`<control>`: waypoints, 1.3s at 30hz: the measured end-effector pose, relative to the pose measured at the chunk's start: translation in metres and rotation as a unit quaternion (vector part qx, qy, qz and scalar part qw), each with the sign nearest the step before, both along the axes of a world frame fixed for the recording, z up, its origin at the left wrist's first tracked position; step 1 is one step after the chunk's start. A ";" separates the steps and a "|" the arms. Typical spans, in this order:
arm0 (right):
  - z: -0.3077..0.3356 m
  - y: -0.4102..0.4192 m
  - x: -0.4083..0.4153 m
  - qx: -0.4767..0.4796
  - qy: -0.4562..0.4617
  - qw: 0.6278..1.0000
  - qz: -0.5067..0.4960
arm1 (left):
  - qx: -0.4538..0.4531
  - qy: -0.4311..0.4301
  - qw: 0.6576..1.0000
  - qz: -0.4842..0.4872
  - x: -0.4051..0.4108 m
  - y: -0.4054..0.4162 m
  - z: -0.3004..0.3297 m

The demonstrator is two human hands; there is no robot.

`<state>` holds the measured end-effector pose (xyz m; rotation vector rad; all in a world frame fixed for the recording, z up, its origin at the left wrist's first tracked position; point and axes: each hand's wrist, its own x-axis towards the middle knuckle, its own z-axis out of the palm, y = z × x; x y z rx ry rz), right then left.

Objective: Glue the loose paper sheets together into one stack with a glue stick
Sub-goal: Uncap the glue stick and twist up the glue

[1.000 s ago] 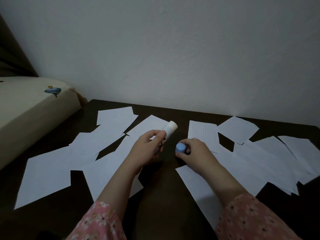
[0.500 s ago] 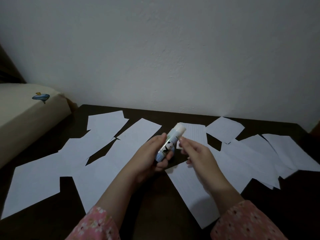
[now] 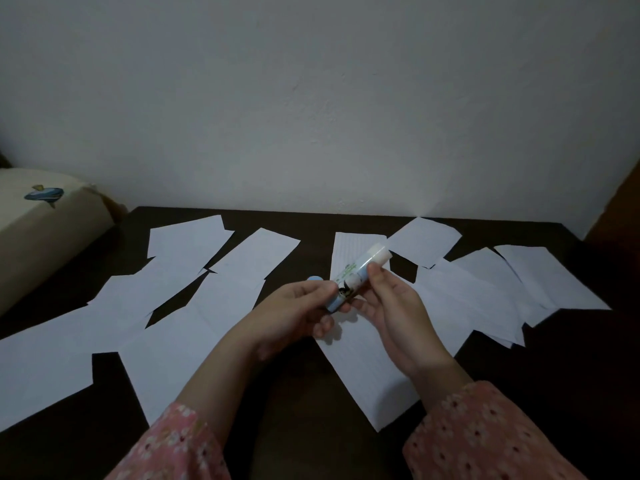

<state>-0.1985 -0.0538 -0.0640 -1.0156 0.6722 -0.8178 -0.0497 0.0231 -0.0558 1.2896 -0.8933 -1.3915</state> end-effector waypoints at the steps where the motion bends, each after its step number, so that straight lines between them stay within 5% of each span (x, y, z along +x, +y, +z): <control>1: 0.001 -0.001 0.001 0.010 -0.014 1.000 -0.003 | 0.008 -0.013 1.000 -0.001 0.000 0.000 -0.001; 13: 0.003 -0.003 0.004 0.100 -0.136 0.985 0.035 | 0.026 0.007 1.000 0.012 0.008 0.002 -0.003; 24: -0.002 -0.001 0.014 0.075 -0.101 0.992 -0.030 | -0.005 -0.144 0.985 0.096 0.006 0.001 -0.005; 31: 0.000 -0.002 0.010 0.063 -0.120 0.990 -0.024 | 0.024 -0.016 0.998 0.051 0.011 0.002 0.001; 39: -0.002 0.000 0.012 0.052 -0.110 0.993 -0.013 | 0.028 -0.017 0.999 0.043 0.010 0.000 -0.001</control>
